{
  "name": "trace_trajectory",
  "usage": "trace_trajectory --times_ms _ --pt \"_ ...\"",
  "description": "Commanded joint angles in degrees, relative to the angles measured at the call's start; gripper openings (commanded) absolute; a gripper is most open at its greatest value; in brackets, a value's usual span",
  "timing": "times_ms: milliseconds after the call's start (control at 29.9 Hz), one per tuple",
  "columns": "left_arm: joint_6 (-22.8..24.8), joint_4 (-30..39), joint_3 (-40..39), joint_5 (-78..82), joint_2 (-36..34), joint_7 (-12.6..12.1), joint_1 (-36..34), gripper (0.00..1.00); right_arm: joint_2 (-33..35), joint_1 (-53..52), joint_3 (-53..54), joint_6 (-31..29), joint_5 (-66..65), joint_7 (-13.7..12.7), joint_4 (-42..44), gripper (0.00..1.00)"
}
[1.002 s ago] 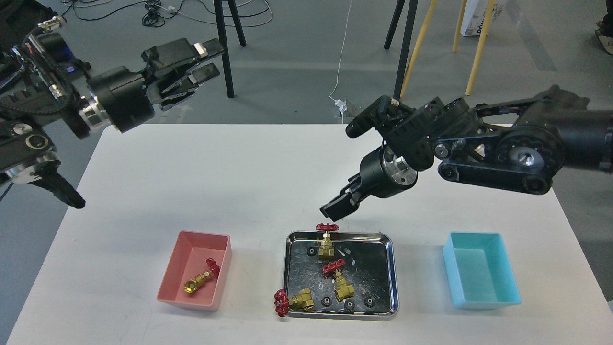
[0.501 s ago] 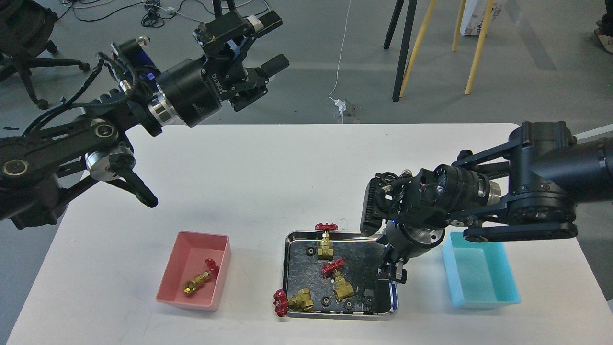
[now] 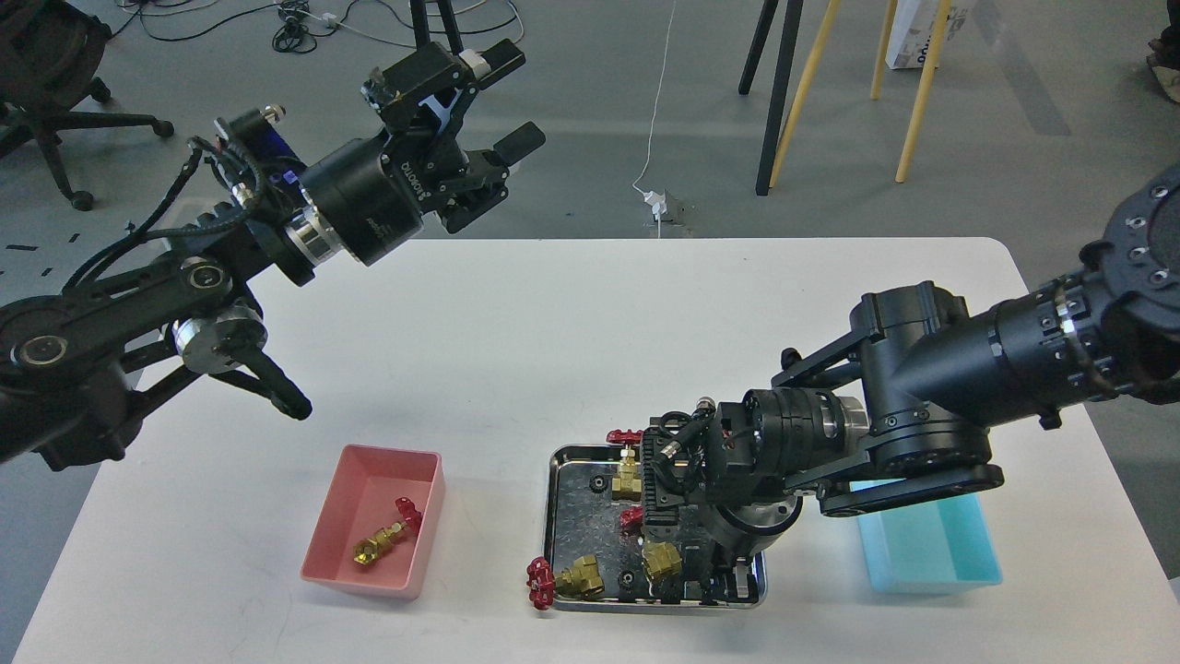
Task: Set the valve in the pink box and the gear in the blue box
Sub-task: 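Raise the left arm and move the right gripper over the tray, then lower the right gripper and grasp a small dark gear on the tray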
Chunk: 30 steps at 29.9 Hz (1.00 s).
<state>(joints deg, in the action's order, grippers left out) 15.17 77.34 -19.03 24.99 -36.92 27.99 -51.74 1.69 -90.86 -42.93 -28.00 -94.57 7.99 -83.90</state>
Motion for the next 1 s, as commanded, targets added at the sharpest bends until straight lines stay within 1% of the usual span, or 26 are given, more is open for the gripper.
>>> trace_trajectory --times_ms 0,267,969 --pt "0.0 0.0 -0.5 0.1 -0.1 0.0 0.8 0.84 -1.7 0.1 -0.7 0.0 0.0 0.0 1.2 0.58" --pt "0.0 0.0 -0.6 0.1 -0.1 0.0 2.1 0.85 -1.7 0.7 -2.3 0.0 0.2 0.0 1.6 0.58" --pt "0.0 -0.3 -0.6 0.1 0.4 0.0 2.8 0.85 -1.7 3.1 -2.7 0.0 0.3 -0.1 3.7 0.58"
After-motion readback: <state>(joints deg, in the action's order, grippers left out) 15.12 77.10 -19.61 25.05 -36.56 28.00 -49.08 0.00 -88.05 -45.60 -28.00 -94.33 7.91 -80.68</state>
